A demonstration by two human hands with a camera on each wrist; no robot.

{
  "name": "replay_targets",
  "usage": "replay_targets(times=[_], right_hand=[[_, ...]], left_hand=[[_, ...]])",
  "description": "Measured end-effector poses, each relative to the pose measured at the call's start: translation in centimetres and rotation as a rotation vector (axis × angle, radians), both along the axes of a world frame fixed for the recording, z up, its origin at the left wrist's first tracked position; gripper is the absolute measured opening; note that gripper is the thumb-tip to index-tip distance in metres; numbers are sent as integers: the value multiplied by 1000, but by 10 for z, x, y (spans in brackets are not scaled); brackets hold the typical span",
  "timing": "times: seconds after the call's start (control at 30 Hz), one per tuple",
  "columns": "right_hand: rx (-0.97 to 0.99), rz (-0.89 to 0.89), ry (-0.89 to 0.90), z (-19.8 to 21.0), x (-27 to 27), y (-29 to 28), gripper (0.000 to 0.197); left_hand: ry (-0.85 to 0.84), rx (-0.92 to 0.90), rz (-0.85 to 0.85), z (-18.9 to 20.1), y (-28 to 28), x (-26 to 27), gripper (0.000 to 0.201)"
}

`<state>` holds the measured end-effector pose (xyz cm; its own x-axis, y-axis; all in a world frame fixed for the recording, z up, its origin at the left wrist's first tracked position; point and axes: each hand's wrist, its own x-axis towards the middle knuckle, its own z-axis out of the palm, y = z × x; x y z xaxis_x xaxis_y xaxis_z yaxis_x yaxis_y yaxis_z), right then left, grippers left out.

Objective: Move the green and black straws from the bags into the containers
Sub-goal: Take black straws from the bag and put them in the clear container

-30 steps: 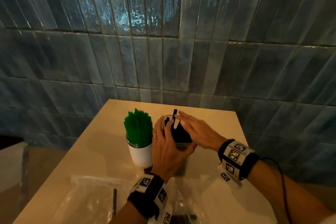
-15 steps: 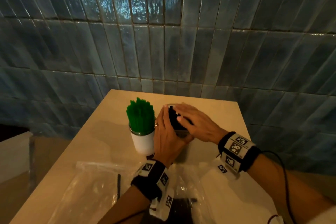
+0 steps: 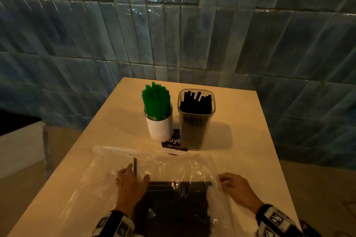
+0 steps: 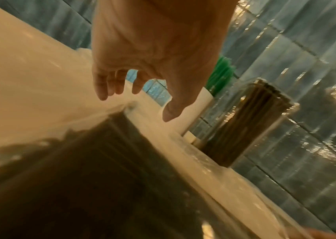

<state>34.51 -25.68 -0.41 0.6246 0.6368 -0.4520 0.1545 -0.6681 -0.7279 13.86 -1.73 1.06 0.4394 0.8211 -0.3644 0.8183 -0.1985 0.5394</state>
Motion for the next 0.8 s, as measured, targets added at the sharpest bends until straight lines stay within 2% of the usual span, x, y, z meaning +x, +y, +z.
replay_targets(times=[0.1, 0.2, 0.3, 0.37, 0.5, 0.67, 0.7, 0.8], right_hand=[[3, 59, -36, 2, -10, 13, 28], [-9, 186, -146, 7, -15, 25, 44], [-81, 373, -171, 9, -19, 35, 40], [-100, 459, -198, 7, -19, 39, 41], [-115, 516, -144, 10, -21, 49, 57], [-201, 627, -177, 10, -22, 62, 43], [-223, 626, -176, 8, -23, 64, 44], [-242, 614, -204, 7, -26, 67, 44]], left_hand=[[-30, -49, 38, -13, 8, -6, 70], [-35, 33, -8, -24, 8, -8, 42], [-46, 128, -37, -24, 7, -8, 22], [-106, 129, -6, -20, 6, -8, 21], [-143, 158, 41, -19, 6, -10, 29], [-238, 129, 95, -24, 1, -10, 22], [-250, 160, 78, -26, -1, -10, 25], [-191, 329, -64, -28, -10, -12, 53]])
